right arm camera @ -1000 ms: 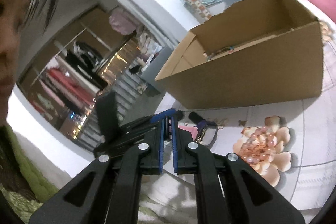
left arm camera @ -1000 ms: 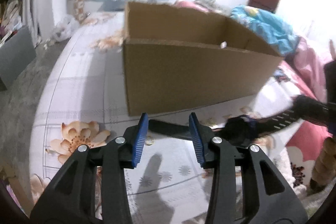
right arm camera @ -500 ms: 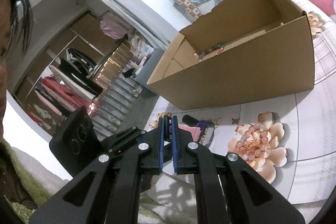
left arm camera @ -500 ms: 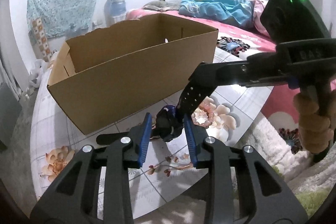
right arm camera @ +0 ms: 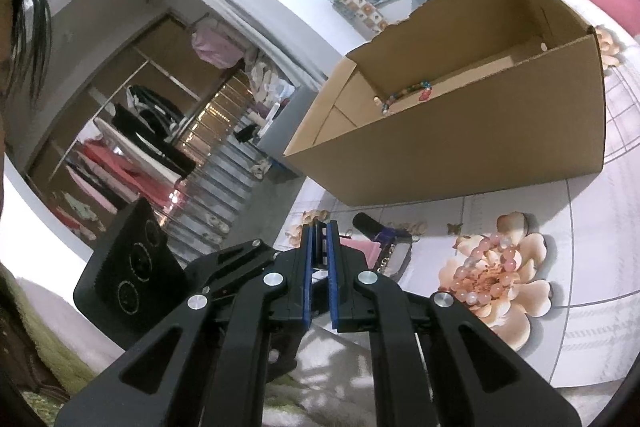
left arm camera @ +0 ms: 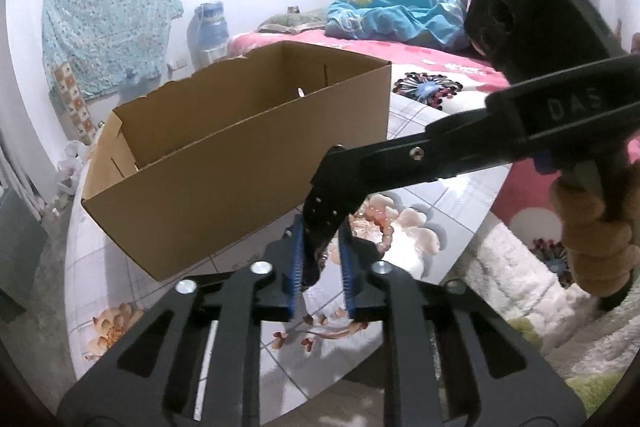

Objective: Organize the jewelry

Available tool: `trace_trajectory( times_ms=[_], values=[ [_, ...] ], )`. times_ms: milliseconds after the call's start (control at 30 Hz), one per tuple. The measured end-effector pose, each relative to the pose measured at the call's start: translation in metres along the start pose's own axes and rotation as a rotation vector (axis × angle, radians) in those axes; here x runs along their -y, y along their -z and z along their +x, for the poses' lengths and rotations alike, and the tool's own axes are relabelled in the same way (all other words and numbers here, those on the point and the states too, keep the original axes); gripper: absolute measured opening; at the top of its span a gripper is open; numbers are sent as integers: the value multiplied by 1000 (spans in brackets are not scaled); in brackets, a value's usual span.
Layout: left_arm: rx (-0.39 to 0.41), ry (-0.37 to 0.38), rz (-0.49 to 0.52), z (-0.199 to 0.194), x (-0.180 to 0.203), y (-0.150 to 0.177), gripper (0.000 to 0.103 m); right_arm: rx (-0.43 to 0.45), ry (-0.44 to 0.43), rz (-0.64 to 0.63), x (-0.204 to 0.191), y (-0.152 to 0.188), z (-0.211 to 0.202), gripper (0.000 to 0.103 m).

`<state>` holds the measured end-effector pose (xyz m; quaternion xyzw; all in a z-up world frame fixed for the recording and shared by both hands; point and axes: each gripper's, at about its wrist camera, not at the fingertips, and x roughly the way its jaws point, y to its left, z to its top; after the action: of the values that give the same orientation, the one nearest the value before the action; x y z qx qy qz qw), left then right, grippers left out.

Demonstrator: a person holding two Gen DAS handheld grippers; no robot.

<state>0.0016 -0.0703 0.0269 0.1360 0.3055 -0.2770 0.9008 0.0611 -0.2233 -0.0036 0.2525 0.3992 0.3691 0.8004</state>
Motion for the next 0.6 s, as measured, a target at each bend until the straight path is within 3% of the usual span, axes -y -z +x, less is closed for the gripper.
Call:
trace_trajectory(
  times_ms=[267,400,600],
  values=[
    [1,2,-38,0,-5,0,7,-8,-6,-21,-7,-3,5,9],
    [3,25,-119,0,-15,1,2,0,-23,-20,-7,-7,2,19],
    [-3,181,-357,4,-51,9,2,64,53,16,13,-7,-18,22]
  ],
)
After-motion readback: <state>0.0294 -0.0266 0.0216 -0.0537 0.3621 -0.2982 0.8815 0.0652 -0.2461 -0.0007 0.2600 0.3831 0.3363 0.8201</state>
